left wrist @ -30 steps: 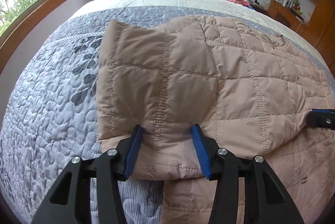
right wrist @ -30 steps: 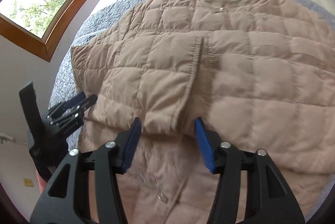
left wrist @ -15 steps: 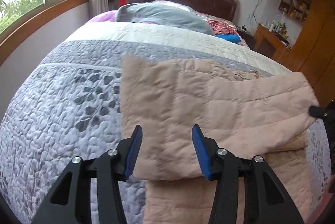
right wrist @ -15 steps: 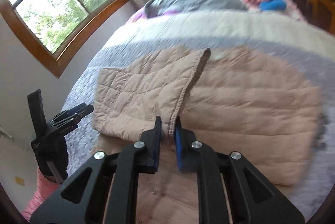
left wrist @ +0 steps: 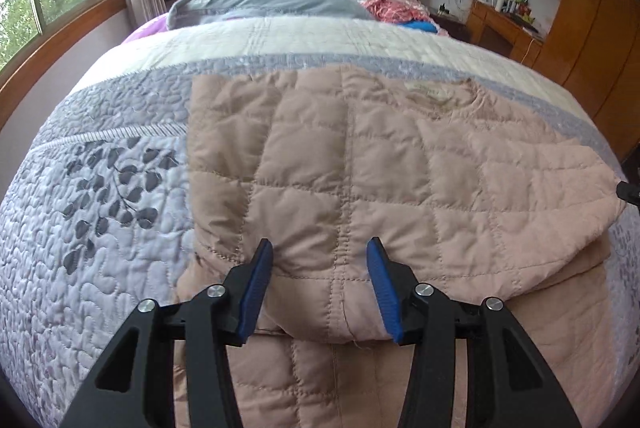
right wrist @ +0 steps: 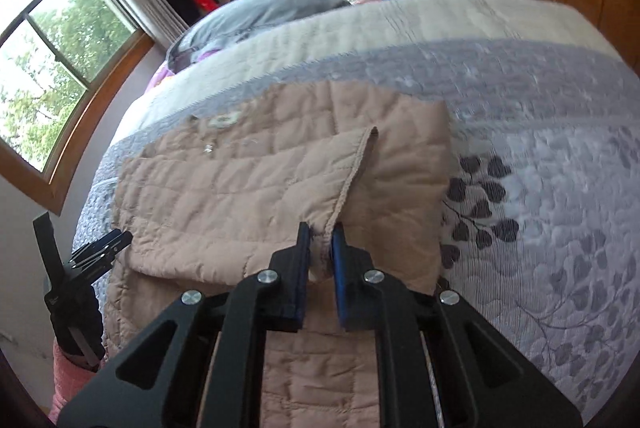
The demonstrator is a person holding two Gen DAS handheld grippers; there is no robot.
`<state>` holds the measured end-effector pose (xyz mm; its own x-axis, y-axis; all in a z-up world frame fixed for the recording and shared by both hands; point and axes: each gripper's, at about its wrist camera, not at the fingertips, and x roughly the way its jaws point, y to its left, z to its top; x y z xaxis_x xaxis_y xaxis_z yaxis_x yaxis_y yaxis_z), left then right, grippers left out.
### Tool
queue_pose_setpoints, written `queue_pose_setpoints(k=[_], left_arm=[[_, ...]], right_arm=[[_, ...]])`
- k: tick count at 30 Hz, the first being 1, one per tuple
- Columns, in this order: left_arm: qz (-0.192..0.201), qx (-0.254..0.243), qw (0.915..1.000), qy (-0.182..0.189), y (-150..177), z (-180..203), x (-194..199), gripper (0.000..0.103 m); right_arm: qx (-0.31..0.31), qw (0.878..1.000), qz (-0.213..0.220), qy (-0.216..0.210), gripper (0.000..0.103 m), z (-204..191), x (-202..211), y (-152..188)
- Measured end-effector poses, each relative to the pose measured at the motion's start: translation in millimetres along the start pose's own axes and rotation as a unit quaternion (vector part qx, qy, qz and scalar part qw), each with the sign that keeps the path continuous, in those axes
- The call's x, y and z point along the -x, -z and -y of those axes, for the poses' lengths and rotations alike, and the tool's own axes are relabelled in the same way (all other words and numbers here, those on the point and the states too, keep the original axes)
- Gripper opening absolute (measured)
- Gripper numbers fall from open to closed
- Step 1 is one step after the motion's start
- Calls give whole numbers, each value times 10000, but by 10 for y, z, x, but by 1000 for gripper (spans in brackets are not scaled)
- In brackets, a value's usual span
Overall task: Fold large clothes
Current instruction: 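Grasp the opposite side edge with the right tool and fold it inward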
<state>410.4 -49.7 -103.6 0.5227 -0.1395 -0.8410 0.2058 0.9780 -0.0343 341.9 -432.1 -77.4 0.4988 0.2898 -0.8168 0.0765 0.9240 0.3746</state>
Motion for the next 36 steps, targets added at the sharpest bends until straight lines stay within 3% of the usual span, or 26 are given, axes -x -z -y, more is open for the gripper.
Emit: queue_pose_setpoints(k=[4,8,11,14,16,19,22,27,29,36], left_arm=[[-89,-96,9998,-135,71,28,-169,50],[-63,-128,9997,-186,90,37,-182,50],[-82,-59,9999,-112,57,-24,-87,50],[219,-4,9997,-139,26,-9,190,50],[415,-145,9990,-123,29,97,340,50],[377,-450,9983,61,66,393,422,50],[325,-622,9975,53,114,574,361,50],[-64,-610,9981,-14,176,627,39,51],[-209,-660,9976,67,179,602,-92,52],[-206,-634,9978,11,185,645,-91,52]], right_arm=[[-170,9992,-203,298,6,169,-337,155],[-374,9988,-245,207,2,309,-471,228],[-362,9987,-10,345,9,251,-260,258],[-92,9948,584,826,9,47,127,310],[107,9947,757,691,9,-142,293,334],[461,9982,375,42,9,-514,193,383],[608,9976,-96,-329,9,-800,-122,421],[738,9961,-465,-115,9,-973,-594,438],[643,9958,-653,11,2,-915,-819,431],[313,9963,-757,-278,0,-780,-978,377]])
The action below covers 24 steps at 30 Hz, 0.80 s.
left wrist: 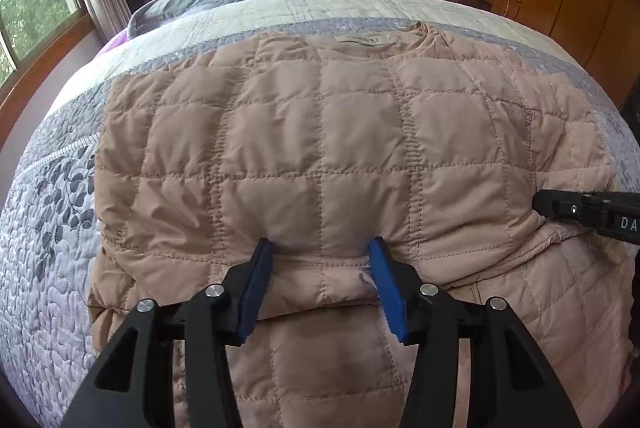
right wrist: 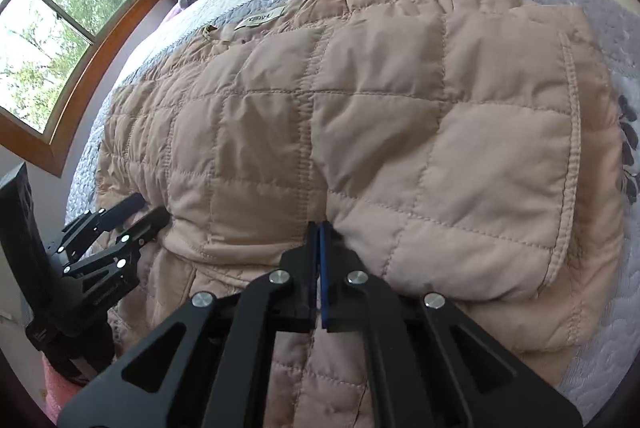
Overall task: Fold large clothes
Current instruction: 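Grasp the opposite side edge with the right tool and fold it inward, then grasp the coat hem with both tools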
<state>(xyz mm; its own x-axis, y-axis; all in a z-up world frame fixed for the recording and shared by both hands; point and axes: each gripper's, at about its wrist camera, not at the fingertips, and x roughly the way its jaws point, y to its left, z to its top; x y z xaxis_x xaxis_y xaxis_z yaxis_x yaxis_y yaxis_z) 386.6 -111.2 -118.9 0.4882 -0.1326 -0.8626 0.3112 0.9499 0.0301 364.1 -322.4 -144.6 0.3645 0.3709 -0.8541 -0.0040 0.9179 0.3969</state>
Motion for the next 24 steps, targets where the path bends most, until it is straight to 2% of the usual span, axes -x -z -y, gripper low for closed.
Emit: queue_pose_setpoints(k=[4,5,6,8,10,13,16,19,24], left_arm=[[122,1,9998,163,59,-113,320,52],[230,-3,9994,269,162,-207,515,53],[284,-5,9992,296,257,-301,666,55],[408,-1,9990,205,502,-535,983,60],[445,45,9990,9,774,-778,1232,64],[223,230,9993,-170,1296,-1132,1476,66],[-98,577,9983,28,1838,-1419,1599,66],[-279,980,9943,326,2302,-1573,1670,66],[-379,1253,9885,756,2663,-1554,1680,67]], right_arm=[[251,9991,321,-148,17,-20,426,224],[377,9982,448,-152,25,-20,574,326],[493,9972,549,-140,28,-19,713,437],[641,9952,743,-64,40,60,1040,728],[654,9945,807,-97,43,183,1283,1046],[481,9957,747,-268,50,396,1492,1526],[317,9966,746,-170,59,590,1625,1989],[117,9971,732,-165,61,754,1691,2365],[-137,9972,640,-369,64,959,1696,2780]])
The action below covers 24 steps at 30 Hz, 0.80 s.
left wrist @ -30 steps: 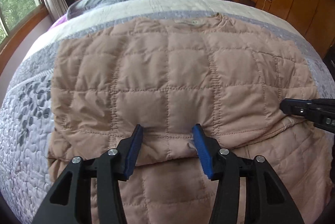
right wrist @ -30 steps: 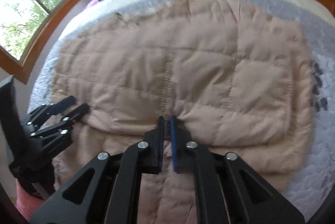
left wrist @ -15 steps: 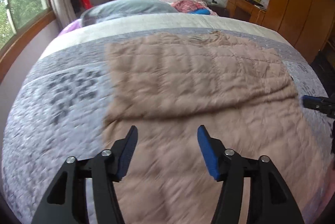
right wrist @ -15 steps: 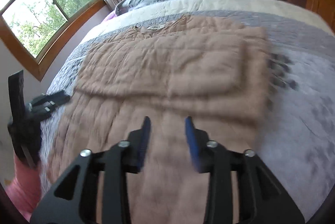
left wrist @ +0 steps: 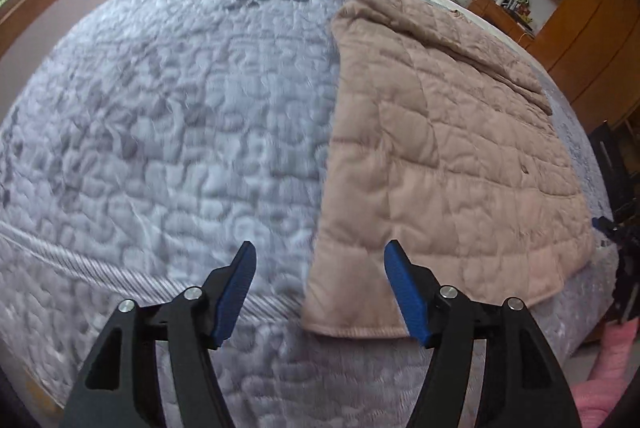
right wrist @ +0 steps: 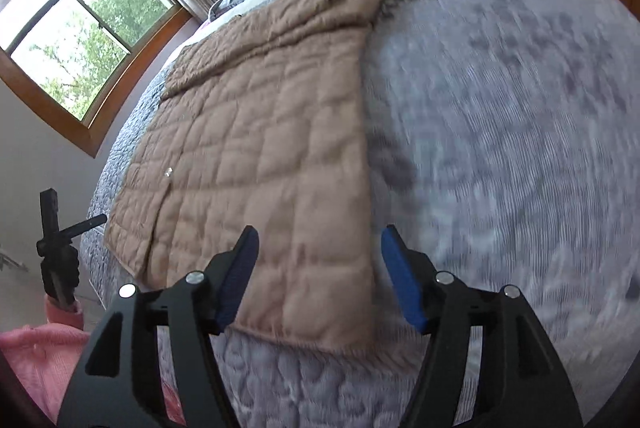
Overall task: Fold large clothes
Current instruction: 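Grasp the coat hem with both tools, then lift the hem with both tools and fold it toward the collar, then release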
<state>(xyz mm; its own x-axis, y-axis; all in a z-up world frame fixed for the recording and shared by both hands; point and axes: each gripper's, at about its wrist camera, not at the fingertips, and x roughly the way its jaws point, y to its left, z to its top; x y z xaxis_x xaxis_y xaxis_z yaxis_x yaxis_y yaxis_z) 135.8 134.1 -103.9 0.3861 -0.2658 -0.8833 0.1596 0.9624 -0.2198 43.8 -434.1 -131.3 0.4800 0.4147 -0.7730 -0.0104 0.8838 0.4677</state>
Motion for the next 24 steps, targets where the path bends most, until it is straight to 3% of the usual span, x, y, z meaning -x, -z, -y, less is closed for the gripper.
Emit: queue_pose_setpoints(k=[7,11,12,14,17,20,24], left_arm=[[-187,-92,9992,350,18,154,-216,67],[-133,-267,9994,197,64,266,-254,65],[-111,-291,9993,208,70,283,-253,62],[-94,-312,9993,185,83,308,-260,48],[-41,-254,9993,273,90,311,-238,21],[123,-290,9991,268,115,347,-140,14],[396,-346,9978,412,196,372,142,12]], right_arm=[[-74,9999,-105,-112,62,14,-70,241],[61,9996,-258,-108,47,-41,-202,264],[141,9996,-239,-42,44,-73,-219,262],[201,9995,-247,-51,20,-109,-236,249],[193,9994,-261,-141,12,-146,-240,233],[309,9994,-142,-83,10,-227,-156,232],[362,9990,132,-211,9,-282,65,269]])
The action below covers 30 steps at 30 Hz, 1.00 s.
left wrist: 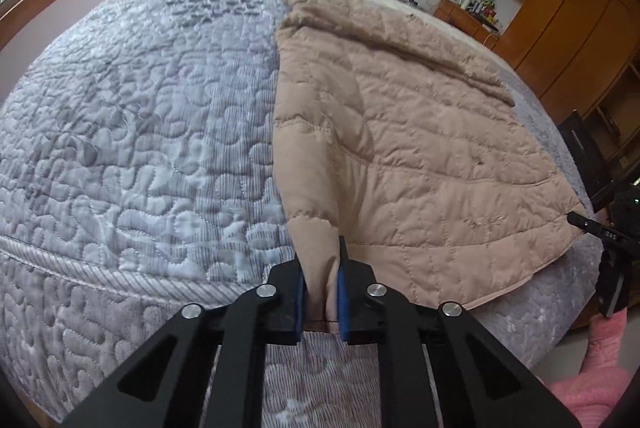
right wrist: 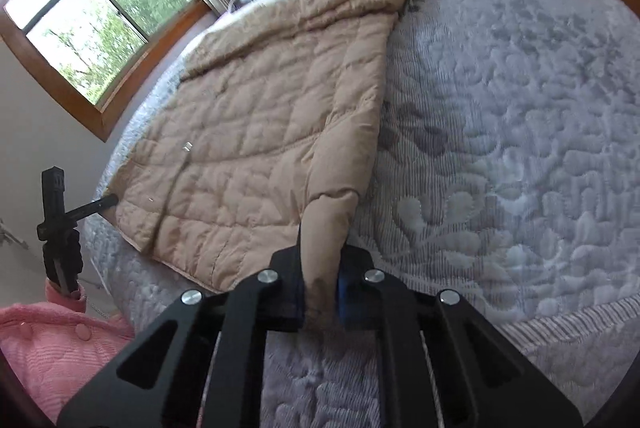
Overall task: Fold large clothes
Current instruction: 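Lift the hem with both tools and fold it toward the collar, then release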
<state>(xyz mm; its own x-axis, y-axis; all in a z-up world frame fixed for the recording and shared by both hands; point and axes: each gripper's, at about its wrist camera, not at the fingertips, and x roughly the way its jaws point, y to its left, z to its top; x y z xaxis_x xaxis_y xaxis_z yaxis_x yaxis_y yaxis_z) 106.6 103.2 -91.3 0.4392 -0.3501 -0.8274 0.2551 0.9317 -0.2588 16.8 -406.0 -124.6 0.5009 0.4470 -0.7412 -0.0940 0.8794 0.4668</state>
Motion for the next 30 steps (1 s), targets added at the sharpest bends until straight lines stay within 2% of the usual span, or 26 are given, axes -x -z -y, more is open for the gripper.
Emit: queue_pose_setpoints(k=[3,6,10,14,17,21,25,30], left_arm=[[-28,-110,9999,125,103,61,161,12],[-107,-247,9996,44,214,95,169,13],[-510,-102,9986,-130,289,-18,-202,13],[-450,-188,9987,-156,275,5,-236,13],[-301,-107,9994,103,190,-11,-94,12],[258,-170,9979,563,-98,59,224,12],[745,-438,9951,479,-575,216,398,12],[990,-416,9937,331,-1257,250,279,12]], right_arm=[[15,10000,81,-3,9,-22,135,83],[19,10000,90,38,9,-36,172,206],[-209,9994,-171,196,9,83,-76,343],[-370,9991,-183,115,9,169,-140,363],[-308,9995,-62,93,9,122,-23,290],[-83,9996,257,-72,8,-14,235,17],[267,9984,498,4,8,-195,433,-435],[337,9979,556,6,8,-206,426,-1205]])
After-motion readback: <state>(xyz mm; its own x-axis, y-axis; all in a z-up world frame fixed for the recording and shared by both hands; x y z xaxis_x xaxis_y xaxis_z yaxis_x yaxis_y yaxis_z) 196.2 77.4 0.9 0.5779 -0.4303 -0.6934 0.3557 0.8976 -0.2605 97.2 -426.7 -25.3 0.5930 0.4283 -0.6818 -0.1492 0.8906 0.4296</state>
